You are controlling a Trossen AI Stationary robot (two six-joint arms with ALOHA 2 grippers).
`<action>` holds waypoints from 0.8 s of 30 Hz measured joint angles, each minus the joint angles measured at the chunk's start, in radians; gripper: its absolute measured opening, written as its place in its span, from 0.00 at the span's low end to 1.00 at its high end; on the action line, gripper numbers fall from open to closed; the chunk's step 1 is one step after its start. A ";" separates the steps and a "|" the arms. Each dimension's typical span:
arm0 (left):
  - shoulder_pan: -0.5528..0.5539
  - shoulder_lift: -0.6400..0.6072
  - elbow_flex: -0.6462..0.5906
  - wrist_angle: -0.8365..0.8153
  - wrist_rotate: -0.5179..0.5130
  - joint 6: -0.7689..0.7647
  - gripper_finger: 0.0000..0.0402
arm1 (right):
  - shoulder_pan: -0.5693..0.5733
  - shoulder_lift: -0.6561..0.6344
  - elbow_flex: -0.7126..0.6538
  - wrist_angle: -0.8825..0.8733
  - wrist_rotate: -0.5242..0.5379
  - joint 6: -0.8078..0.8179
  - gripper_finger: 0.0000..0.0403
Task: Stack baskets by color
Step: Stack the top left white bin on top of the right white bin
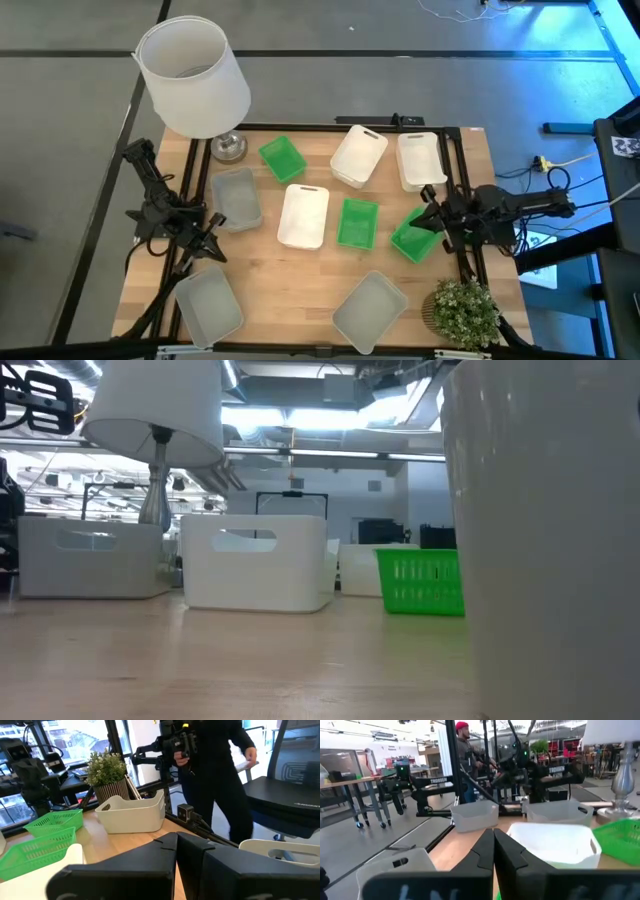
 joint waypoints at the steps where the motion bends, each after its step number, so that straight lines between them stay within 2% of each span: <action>1: 0.000 0.000 0.000 0.000 0.000 0.000 0.00 | 0.000 0.009 0.020 -0.006 0.013 -0.012 0.00; 4: 0.000 0.000 0.000 0.000 0.000 0.000 0.00 | 0.000 0.047 0.091 -0.056 0.113 -0.069 0.00; 8: 0.000 0.000 0.000 0.000 0.000 0.000 0.00 | 0.000 0.132 0.221 -0.169 0.330 -0.178 0.00; 13: 0.000 0.000 0.000 0.000 0.000 0.000 0.00 | 0.000 0.296 0.427 -0.332 0.503 -0.131 0.00; 18: 0.000 0.000 0.000 0.000 0.000 0.000 0.00 | -0.001 0.520 0.676 -0.515 0.573 0.046 0.00; 24: 0.000 0.000 0.000 0.000 -0.006 0.005 0.00 | -0.006 0.797 0.988 -0.909 0.582 0.280 0.00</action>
